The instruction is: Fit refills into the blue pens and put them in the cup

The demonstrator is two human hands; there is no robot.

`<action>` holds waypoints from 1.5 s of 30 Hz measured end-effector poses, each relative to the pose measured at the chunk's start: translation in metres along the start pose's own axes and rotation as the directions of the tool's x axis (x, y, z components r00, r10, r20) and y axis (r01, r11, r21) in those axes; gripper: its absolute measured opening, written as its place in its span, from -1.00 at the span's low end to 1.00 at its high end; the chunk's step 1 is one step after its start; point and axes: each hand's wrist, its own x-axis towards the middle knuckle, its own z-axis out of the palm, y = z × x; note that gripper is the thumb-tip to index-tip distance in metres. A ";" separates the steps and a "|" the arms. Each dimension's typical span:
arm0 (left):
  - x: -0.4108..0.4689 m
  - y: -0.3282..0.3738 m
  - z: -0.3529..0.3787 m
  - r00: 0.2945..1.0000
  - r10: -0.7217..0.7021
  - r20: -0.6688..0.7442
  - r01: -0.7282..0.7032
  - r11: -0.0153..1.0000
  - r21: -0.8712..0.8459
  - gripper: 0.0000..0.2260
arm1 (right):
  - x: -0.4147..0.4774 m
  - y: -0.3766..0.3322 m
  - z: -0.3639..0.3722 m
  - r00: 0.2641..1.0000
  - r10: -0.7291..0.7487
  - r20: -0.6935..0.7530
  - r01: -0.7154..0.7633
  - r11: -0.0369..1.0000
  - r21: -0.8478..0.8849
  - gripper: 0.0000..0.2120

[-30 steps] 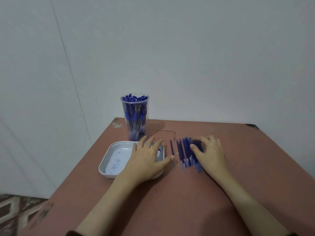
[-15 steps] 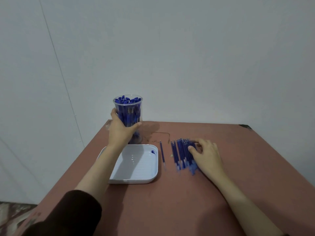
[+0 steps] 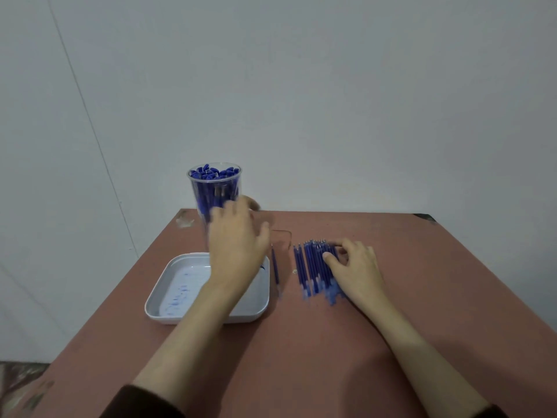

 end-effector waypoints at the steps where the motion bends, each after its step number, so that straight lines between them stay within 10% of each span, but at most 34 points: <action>1: 0.000 0.005 0.004 0.983 0.001 0.186 -0.010 0.999 0.047 -0.77 | 0.000 0.000 0.000 1.000 0.001 0.002 -0.001 1.000 -0.002 -0.67; 6: 0.002 0.019 0.019 0.772 -0.096 0.629 -0.212 0.893 0.396 -0.74 | 0.001 -0.002 -0.002 1.000 0.012 0.010 -0.012 1.000 -0.007 -0.67; 29: 0.012 0.032 0.043 0.796 -0.133 0.590 0.142 0.989 0.030 -0.82 | 0.002 -0.002 -0.005 0.999 0.021 0.037 -0.021 1.000 0.016 -0.65; 40: 0.009 0.026 0.033 0.824 -0.054 0.564 0.103 0.993 -0.056 -0.84 | 0.004 -0.001 -0.005 0.999 0.021 0.026 -0.022 1.000 0.010 -0.66; 45: -0.019 0.004 0.003 0.808 0.080 0.584 -0.098 0.995 0.000 -0.55 | 0.000 -0.001 -0.005 0.999 0.029 0.026 -0.029 1.000 0.011 -0.68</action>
